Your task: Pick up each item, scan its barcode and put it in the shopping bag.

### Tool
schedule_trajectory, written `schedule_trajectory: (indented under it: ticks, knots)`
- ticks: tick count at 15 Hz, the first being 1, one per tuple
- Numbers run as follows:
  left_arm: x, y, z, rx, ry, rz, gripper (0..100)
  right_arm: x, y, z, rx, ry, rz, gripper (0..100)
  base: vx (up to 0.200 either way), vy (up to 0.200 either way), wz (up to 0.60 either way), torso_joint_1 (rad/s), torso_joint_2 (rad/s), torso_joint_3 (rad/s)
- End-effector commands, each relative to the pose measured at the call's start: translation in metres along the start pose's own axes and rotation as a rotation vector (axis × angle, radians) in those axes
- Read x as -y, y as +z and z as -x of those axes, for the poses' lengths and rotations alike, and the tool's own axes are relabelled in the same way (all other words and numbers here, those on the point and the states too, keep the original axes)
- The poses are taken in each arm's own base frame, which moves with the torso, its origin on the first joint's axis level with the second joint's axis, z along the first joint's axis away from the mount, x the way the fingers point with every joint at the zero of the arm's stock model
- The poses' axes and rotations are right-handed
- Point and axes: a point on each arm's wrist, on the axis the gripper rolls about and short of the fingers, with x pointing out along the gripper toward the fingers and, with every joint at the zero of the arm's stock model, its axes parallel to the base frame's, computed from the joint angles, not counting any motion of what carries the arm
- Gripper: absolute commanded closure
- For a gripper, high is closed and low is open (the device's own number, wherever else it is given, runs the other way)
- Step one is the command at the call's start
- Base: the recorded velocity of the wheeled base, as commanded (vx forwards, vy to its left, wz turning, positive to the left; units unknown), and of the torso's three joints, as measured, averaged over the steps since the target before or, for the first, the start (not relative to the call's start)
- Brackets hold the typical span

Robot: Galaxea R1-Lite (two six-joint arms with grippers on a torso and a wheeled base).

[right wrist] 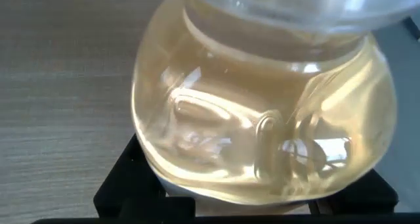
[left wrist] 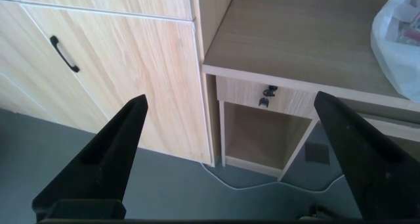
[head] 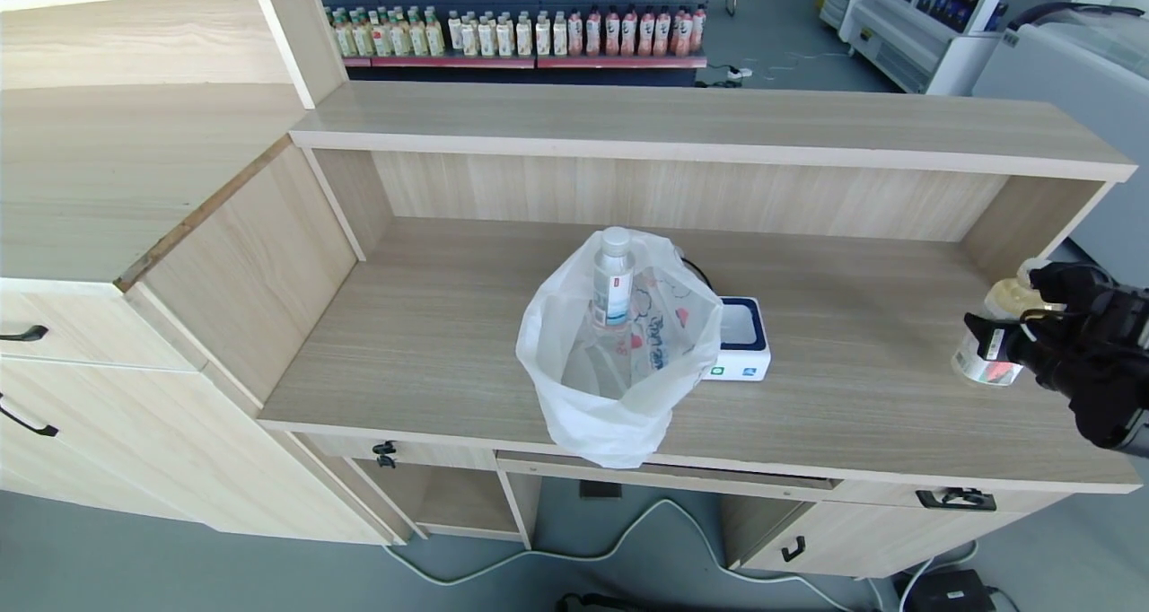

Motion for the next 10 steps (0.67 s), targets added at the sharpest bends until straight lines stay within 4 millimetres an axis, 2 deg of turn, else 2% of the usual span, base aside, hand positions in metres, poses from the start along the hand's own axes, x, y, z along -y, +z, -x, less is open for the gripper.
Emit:
schedule_trajectory:
  ticks: [1, 3, 4, 6, 7, 9, 10]
  knots:
    - [0.000, 0.000, 0.000, 0.001, 0.001, 0.000, 0, -0.019, 0.101, 0.077, -0.006, 0.168, -0.186, 100, 0.000, 0.000, 0.00, 0.000, 0.00, 0.000]
    - [0.000, 0.000, 0.000, 0.001, 0.001, 0.000, 0, -0.026, 0.139, 0.133, -0.025, 0.433, -0.239, 100, 0.000, 0.000, 0.00, 0.000, 0.00, 0.000]
    - [0.000, 0.000, 0.000, 0.001, 0.001, 0.000, 0, -0.032, 0.151, 0.165, -0.026, 0.596, -0.271, 100, 0.000, 0.000, 0.00, 0.000, 0.00, 0.000]
    - [0.000, 0.000, 0.000, 0.001, 0.001, 0.000, 0, -0.049, 0.166, 0.211, -0.012, 0.839, -0.297, 100, 0.000, 0.000, 0.00, 0.000, 0.00, 0.000]
    - [0.000, 0.000, 0.000, 0.001, 0.001, 0.000, 0, -0.055, 0.170, 0.226, -0.013, 0.897, -0.316, 100, 0.000, 0.000, 0.00, 0.000, 0.00, 0.000]
    - [0.000, 0.000, 0.000, 0.001, 0.001, 0.000, 0, -0.085, 0.190, 0.277, -0.046, 1.135, -0.394, 100, 0.000, 0.000, 0.00, 0.000, 0.00, 0.000]
    - [0.000, 0.000, 0.000, 0.001, 0.001, 0.000, 0, -0.094, 0.191, 0.293, -0.047, 1.207, -0.385, 100, 0.000, 0.000, 0.00, 0.000, 0.00, 0.000]
